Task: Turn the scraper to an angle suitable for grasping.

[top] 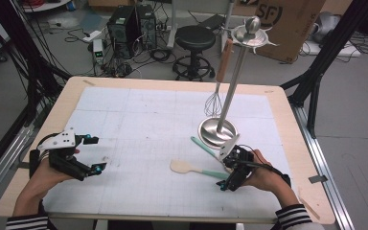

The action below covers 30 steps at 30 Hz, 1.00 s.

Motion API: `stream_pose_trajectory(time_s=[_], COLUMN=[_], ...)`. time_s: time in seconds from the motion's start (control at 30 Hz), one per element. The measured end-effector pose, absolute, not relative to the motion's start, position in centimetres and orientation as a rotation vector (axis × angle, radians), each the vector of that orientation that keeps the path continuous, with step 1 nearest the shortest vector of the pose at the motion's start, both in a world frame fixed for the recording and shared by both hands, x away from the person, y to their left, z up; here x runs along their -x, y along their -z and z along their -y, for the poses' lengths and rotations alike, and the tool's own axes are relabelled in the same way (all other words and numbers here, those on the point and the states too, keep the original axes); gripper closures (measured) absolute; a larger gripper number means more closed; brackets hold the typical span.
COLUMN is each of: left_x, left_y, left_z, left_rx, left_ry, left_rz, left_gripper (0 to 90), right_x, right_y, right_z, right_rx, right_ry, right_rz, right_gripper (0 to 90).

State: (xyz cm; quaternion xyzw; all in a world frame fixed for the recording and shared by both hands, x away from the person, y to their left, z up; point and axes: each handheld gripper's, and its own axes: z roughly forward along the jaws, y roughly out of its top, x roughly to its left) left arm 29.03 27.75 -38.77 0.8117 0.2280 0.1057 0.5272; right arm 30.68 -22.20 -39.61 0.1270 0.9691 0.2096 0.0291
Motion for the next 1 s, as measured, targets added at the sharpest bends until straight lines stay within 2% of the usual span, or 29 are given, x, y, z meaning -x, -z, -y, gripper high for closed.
stream_pose_trajectory(time_s=[0.1,0.73,1.0], left_x=[-29.0,-29.0,-29.0], left_y=[38.8,38.8,38.8], left_z=[-27.8,-27.7,-27.7], left_rx=[-1.939,-1.935,-1.940], left_ry=[-0.252,-0.248,-0.250], left_rz=[-0.546,-0.542,-0.540], left_gripper=[1.7,1.7,1.7], right_x=[-30.8,-31.3,-31.3], right_y=[39.9,40.6,40.9], right_z=[21.9,20.9,20.6], right_rx=[-0.384,-0.356,-0.347], right_ry=[-0.617,-0.519,-0.451], right_rz=[-3.007,-3.070,-3.087], right_gripper=[16.3,45.8,53.4])
